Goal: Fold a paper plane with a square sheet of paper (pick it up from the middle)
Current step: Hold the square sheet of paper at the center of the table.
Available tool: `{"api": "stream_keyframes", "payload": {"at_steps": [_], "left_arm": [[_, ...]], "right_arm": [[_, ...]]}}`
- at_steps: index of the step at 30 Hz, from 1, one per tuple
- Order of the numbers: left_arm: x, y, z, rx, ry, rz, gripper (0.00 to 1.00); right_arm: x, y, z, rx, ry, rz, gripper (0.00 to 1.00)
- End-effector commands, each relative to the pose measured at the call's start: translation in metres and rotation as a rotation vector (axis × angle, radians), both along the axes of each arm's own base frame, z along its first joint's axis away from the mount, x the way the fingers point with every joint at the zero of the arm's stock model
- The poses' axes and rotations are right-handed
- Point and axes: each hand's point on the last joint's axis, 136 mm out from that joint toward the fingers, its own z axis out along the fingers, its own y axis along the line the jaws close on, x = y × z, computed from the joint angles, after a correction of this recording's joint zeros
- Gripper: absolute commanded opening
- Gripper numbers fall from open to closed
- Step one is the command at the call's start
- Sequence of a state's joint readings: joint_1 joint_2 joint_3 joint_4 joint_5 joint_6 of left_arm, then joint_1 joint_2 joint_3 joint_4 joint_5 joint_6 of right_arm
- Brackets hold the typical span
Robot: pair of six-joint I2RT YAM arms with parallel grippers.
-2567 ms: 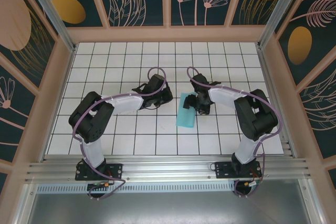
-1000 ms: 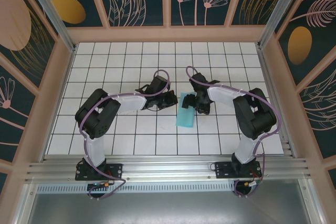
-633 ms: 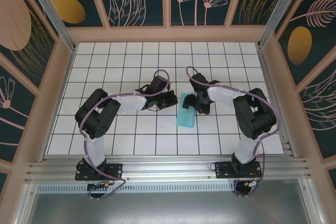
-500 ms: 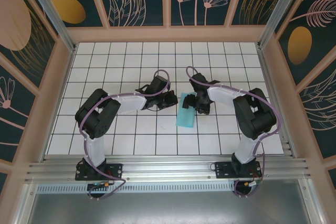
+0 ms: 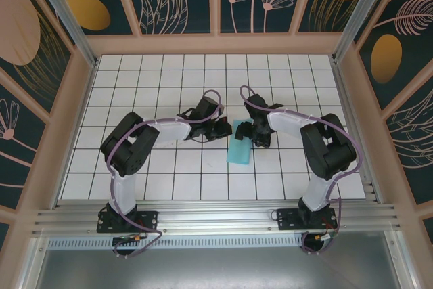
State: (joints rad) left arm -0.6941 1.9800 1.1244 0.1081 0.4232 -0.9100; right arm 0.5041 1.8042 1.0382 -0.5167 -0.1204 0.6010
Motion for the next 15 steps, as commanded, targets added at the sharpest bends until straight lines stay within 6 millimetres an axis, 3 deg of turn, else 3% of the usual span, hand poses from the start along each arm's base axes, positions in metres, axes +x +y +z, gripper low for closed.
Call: {"api": "stream_keyframes", "payload": {"at_steps": [1,15], "left_arm": [[-0.004,-0.008,-0.001,-0.01,0.007,-0.046,0.0],[-0.01,-0.013,-0.018,0.016,0.048,-0.078,0.0]], "right_arm": [[-0.023,-0.032,-0.084,-0.144,0.098,0.014,0.84],[-0.023,-0.032,-0.083,-0.143,0.098,0.008,0.84]]}}
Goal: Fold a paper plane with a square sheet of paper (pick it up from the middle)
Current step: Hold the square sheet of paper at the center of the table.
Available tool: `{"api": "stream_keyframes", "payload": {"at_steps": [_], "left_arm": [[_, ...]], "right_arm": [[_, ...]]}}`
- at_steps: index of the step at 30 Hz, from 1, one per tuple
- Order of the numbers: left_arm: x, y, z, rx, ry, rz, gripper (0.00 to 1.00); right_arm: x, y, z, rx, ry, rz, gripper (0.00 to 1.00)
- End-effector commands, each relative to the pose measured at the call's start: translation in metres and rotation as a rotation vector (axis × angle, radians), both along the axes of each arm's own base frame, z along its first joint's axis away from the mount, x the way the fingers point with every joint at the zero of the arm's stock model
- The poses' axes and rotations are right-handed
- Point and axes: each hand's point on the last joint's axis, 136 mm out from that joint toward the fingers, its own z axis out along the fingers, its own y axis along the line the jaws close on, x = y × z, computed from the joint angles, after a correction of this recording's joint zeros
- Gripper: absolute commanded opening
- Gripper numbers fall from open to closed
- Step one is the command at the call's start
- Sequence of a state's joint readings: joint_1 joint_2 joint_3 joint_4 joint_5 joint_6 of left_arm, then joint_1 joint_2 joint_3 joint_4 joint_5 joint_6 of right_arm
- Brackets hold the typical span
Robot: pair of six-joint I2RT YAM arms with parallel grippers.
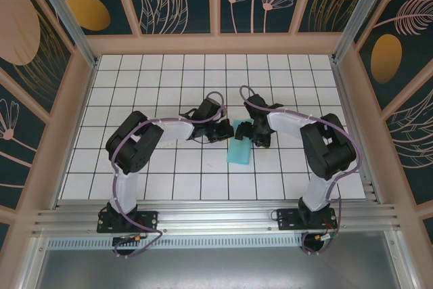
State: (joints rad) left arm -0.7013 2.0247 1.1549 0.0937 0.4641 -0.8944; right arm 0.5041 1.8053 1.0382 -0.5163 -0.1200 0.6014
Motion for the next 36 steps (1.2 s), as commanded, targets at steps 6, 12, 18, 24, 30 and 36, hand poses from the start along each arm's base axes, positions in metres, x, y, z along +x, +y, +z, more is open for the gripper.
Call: {"api": "stream_keyframes", "payload": {"at_steps": [6,12,18,24,30,36], "left_arm": [[-0.007,0.001,-0.021,0.064,0.03,-0.031,0.0],[-0.009,0.009,-0.033,0.118,0.038,-0.021,0.0],[-0.01,0.014,-0.039,0.154,0.042,-0.019,0.0],[-0.012,0.02,-0.043,0.184,0.041,-0.014,0.0],[-0.011,0.022,-0.045,0.196,0.037,-0.007,0.0],[-0.012,0.023,-0.046,0.2,0.035,-0.008,0.0]], "right_arm": [[-0.024,-0.032,-0.083,-0.143,0.099,0.005,0.84],[-0.024,-0.03,-0.082,-0.141,0.098,0.007,0.84],[-0.022,-0.028,-0.08,-0.144,0.094,0.009,0.85],[-0.002,-0.018,-0.048,-0.089,0.008,-0.008,0.88],[0.024,-0.006,0.017,0.059,-0.163,-0.039,0.92],[0.025,0.003,0.052,0.234,-0.237,-0.056,0.85]]}}
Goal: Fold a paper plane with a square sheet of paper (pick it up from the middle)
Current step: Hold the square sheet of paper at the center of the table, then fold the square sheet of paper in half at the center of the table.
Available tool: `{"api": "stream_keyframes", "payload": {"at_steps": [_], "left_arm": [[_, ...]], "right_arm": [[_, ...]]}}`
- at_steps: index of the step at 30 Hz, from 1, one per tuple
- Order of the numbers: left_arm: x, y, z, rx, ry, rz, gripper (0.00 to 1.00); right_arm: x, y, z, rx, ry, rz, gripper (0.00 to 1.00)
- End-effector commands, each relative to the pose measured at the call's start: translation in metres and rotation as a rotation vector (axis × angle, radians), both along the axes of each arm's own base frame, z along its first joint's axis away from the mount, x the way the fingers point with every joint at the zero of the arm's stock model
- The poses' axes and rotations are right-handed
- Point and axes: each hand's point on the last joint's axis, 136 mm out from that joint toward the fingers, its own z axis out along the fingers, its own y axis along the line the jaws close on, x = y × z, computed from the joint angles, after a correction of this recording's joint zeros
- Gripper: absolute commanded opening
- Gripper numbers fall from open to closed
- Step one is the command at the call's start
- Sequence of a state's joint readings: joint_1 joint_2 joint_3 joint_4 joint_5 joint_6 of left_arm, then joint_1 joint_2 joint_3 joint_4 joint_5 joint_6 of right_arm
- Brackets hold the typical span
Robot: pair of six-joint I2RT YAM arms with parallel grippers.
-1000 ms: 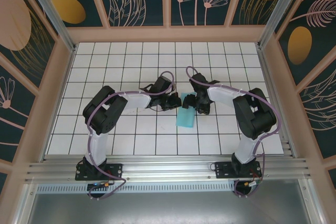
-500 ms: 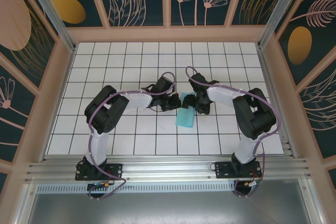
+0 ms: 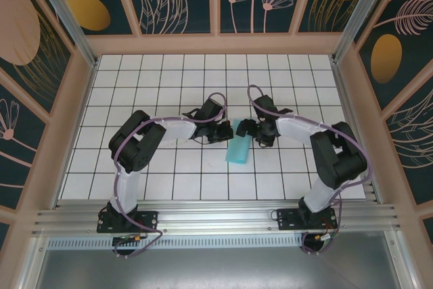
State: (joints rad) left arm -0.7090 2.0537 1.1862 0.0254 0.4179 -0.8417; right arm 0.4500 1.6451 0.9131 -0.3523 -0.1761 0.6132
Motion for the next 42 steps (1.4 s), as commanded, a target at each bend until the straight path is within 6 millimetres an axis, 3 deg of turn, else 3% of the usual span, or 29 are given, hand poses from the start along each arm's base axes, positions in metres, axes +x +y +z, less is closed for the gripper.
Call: {"api": "stream_keyframes", "payload": {"at_steps": [1,4,6,13,17,22,28,35,42], "left_arm": [[-0.011,0.019,-0.03,0.121,0.043,0.01,0.0],[-0.012,0.018,-0.031,0.121,0.044,0.008,0.0],[-0.012,0.019,-0.031,0.122,0.046,0.008,0.0],[-0.012,0.017,-0.033,0.122,0.051,0.002,0.0],[-0.011,0.016,-0.031,0.119,0.046,0.0,0.0],[-0.012,0.017,-0.032,0.121,0.05,0.0,0.0],[-0.013,0.017,-0.032,0.121,0.049,-0.002,0.0],[-0.014,0.019,-0.032,0.125,0.051,-0.004,0.0],[-0.014,0.019,-0.035,0.129,0.056,-0.001,0.0]], "right_arm": [[0.011,0.008,0.025,0.108,-0.099,-0.009,0.81],[0.009,0.011,0.035,0.155,-0.126,-0.02,0.6],[0.008,0.015,0.043,0.198,-0.147,-0.017,0.41],[-0.002,0.013,0.049,0.236,-0.163,-0.034,0.13],[-0.017,0.032,0.042,0.361,-0.107,0.033,0.09],[-0.026,0.028,0.024,0.359,-0.065,0.03,0.08],[-0.029,0.026,0.018,0.364,-0.048,0.042,0.09],[-0.019,0.034,0.034,0.423,-0.087,0.064,0.1],[-0.022,0.022,0.007,0.384,-0.032,0.03,0.1]]}}
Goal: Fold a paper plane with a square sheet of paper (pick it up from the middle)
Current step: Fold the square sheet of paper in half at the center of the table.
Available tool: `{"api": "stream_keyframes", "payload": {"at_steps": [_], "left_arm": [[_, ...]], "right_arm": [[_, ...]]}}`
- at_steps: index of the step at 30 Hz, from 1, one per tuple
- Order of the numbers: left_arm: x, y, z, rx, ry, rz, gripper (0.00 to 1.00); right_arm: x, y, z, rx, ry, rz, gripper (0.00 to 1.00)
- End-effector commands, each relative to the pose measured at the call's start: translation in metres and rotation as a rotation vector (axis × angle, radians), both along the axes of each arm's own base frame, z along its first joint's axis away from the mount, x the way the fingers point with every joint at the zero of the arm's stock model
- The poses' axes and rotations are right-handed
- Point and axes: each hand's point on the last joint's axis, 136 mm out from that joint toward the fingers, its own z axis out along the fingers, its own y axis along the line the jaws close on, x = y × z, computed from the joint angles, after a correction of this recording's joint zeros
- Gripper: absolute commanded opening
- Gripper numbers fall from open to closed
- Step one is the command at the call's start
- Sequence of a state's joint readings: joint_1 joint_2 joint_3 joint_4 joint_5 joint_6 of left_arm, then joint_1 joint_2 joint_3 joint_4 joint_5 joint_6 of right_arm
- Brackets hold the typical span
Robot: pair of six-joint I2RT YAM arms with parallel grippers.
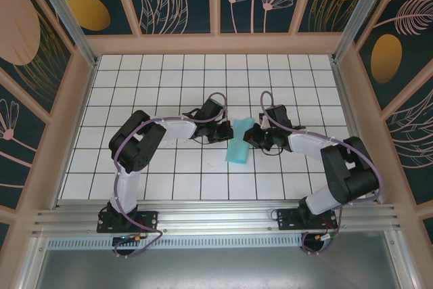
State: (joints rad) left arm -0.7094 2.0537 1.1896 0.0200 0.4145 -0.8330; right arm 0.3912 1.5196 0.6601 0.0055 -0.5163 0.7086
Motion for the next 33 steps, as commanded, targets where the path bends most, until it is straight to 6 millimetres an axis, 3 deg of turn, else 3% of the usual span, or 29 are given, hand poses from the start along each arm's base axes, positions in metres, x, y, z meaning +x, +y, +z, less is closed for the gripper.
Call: {"api": "stream_keyframes", "payload": {"at_steps": [1,15,18,23,25,28,33], "left_arm": [[-0.014,0.019,-0.035,0.124,0.061,0.003,0.0],[-0.016,0.02,-0.037,0.125,0.068,0.0,0.0],[-0.016,0.02,-0.036,0.126,0.066,0.0,0.0],[-0.017,0.02,-0.036,0.127,0.064,0.001,0.0],[-0.016,0.02,-0.036,0.127,0.063,0.001,0.0],[-0.017,0.02,-0.037,0.125,0.066,-0.001,0.0],[-0.016,0.019,-0.036,0.122,0.059,-0.002,0.0]], "right_arm": [[-0.001,-0.008,-0.015,-0.018,0.016,-0.004,0.1],[-0.028,-0.031,-0.058,-0.038,0.087,-0.021,0.12],[-0.023,-0.029,-0.049,-0.025,0.062,-0.013,0.13],[-0.009,-0.014,-0.003,0.074,-0.043,0.016,0.13],[-0.011,-0.011,0.006,0.114,-0.058,0.022,0.13],[-0.019,-0.007,0.006,0.153,-0.039,0.027,0.13],[-0.034,-0.012,-0.021,0.128,0.036,0.022,0.13]]}}
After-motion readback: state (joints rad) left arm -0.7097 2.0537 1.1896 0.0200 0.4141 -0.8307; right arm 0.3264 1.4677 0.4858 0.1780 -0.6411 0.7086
